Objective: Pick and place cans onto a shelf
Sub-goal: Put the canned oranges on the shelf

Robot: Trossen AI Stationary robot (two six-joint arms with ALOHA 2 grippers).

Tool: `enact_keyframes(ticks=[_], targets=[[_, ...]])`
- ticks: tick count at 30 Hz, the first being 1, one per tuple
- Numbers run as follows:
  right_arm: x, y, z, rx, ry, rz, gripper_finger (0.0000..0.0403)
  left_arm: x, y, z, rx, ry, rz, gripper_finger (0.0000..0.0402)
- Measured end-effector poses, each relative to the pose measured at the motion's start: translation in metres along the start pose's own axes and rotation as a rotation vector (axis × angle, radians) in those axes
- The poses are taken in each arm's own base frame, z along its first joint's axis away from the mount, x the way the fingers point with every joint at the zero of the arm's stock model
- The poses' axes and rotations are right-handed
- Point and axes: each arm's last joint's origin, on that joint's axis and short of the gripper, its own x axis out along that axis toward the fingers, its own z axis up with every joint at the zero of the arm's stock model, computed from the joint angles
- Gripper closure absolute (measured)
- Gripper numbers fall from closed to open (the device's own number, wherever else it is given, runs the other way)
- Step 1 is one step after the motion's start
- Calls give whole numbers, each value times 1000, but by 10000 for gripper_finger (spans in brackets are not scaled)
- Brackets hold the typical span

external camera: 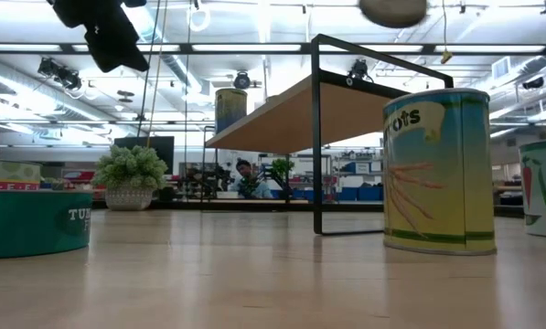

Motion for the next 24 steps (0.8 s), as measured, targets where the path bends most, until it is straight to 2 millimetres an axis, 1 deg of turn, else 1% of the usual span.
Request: enact_keyframes(ticks=[6, 11, 15, 18, 20, 22, 24], targets=[[6, -36, 28, 18, -58, -83, 80, 0, -1, 2, -106, -31, 2, 184], [18, -76, 45, 55, -98, -196, 80, 0, -1, 3, -130, -40, 10, 184], [38, -112, 54, 4, -68, -310, 80, 0, 1, 3, -125, -64, 51, 184], [57, -143, 59, -62, -20, -376, 80, 0, 2, 4, -72, -90, 106, 184], [69, -168, 60, -67, 8, -355, 80, -1, 4, 5, -43, -117, 153, 184], [80, -193, 60, -35, 23, -315, 80, -1, 5, 6, -27, -148, 215, 184], [89, -213, 57, -16, 52, -313, 80, -2, 7, 7, -28, -181, 270, 184]])
